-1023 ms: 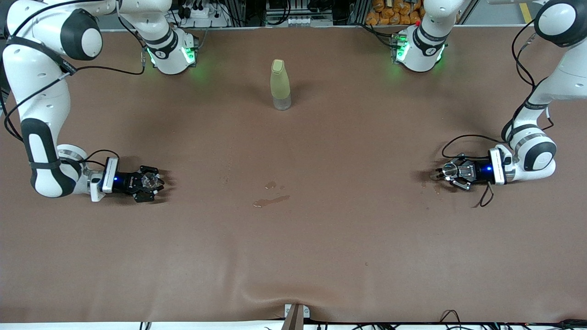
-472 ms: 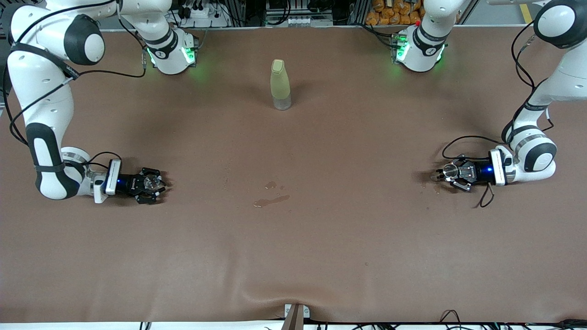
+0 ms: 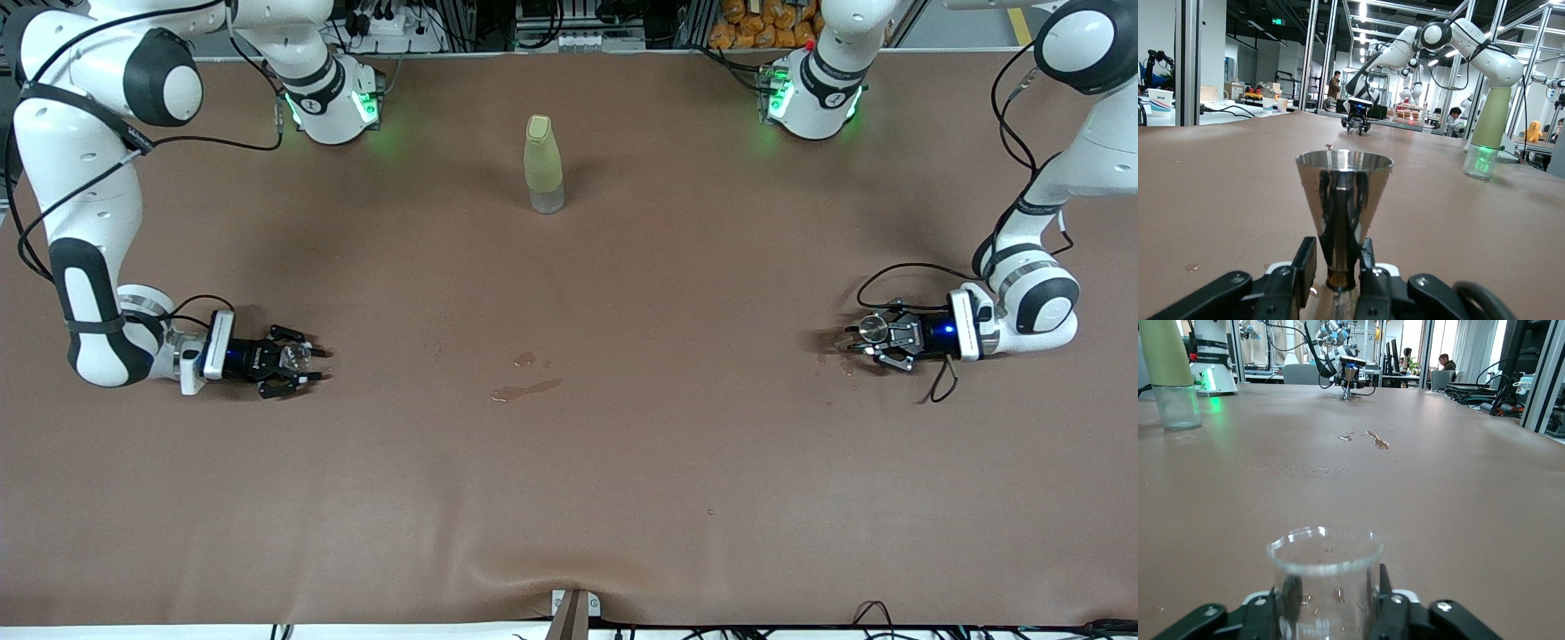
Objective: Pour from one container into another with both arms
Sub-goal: 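Lower the beaker and open the right gripper while the left gripper holds the jigger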
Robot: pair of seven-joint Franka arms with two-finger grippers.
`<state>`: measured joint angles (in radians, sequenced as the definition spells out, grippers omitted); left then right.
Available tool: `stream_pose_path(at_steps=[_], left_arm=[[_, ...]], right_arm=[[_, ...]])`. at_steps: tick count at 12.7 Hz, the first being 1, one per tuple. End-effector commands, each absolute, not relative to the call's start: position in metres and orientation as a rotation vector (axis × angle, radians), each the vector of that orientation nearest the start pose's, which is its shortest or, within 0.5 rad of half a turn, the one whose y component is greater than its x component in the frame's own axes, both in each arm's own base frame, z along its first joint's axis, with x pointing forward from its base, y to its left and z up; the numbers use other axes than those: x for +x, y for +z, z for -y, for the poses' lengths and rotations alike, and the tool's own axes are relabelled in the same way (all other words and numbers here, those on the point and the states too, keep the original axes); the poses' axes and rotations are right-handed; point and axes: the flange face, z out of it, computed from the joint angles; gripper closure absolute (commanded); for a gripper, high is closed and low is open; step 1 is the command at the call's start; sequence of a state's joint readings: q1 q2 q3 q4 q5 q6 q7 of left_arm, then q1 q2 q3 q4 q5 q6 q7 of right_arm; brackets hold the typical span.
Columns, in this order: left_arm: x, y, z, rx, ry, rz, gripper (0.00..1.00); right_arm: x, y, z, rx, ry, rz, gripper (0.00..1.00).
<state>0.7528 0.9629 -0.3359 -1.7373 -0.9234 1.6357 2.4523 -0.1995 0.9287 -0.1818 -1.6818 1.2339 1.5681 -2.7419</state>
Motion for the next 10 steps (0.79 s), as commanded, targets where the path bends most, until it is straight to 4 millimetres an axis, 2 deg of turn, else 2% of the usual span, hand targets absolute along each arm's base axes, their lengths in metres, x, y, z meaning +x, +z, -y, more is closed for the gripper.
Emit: stream_pose_path(at_steps=[1,3,4,5,7,9,10], left_arm=[[0.542,0.071,-0.153,1.352,1.061,1.167,0.68],[0.541,0.069,-0.155,1.35,1.071,1.17,0.68],[0.541,0.072,-0.157,1.352,1.073,1.174,0.57],[0.542,0.072,-0.157,1.354,1.077,1.173,0.4],[0.543,0.073,-0.157,1.356,1.081,1.171,0.29],[0.541,0.071,-0.156,1.355,1.079,1.165,0.26],[0.541,0.071,-0.156,1.353,1.078,1.165,0.18]], right_arm=[[0.573,0.062,0.134,-1.363,-1.133,1.54,0.11],[0.571,0.066,0.144,-1.41,-1.084,1.507,0.03],[0.571,0.069,0.151,-1.427,-1.071,1.518,0.01],[0.57,0.074,0.16,-1.449,-1.06,1.525,0.0],[0.568,0.086,0.177,-1.504,-0.979,1.527,0.0],[0.57,0.109,0.197,-1.595,-0.842,1.506,0.0],[0.572,0.12,0.206,-1.637,-0.786,1.498,0.0]])
